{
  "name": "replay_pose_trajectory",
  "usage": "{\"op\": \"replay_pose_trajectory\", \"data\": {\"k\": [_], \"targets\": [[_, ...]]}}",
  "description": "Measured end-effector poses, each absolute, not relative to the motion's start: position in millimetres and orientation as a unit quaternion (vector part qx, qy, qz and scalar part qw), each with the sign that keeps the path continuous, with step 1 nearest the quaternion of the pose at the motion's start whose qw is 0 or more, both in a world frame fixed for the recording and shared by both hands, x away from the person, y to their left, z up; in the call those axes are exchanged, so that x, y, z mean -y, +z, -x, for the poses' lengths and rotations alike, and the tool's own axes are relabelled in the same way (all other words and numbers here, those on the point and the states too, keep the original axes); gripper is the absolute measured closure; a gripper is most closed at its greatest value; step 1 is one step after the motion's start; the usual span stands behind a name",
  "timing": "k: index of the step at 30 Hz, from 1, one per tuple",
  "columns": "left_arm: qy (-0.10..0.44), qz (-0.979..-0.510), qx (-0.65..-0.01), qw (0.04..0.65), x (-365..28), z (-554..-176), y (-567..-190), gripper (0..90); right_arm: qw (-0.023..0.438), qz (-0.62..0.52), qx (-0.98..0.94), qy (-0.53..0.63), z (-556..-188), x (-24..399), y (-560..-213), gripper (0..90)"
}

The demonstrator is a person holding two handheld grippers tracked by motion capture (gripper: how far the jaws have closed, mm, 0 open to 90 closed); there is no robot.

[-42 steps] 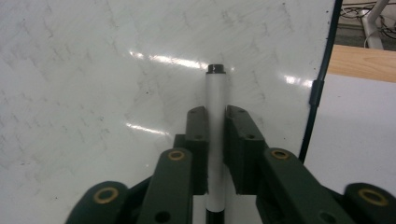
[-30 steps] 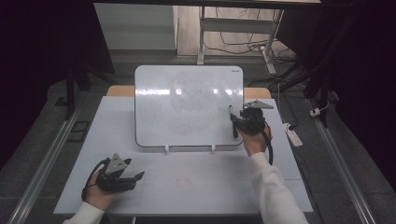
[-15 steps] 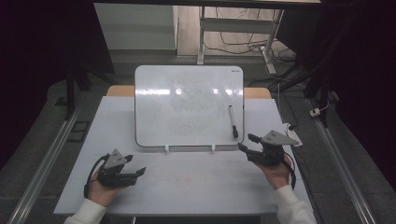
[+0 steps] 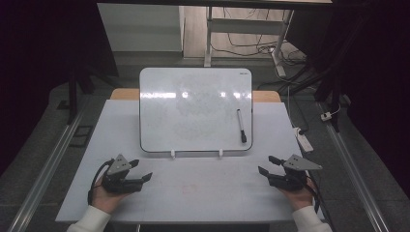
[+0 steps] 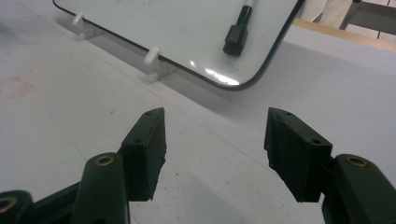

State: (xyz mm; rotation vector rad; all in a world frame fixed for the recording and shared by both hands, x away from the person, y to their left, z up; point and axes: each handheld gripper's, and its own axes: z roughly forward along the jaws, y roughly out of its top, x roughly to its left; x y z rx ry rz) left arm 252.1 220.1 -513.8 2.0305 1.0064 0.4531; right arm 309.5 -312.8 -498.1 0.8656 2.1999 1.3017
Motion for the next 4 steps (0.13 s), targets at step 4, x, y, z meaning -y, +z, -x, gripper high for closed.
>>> {"op": "replay_pose_trajectory", "data": {"k": [4], "targets": [[0.18, -0.805, -0.395, 0.404, -219.3, -253.0, -513.9, 30.1, 0.225, -0.303, -0.799, 0.469, -308.7, 311.6, -499.3, 38.2]]}}
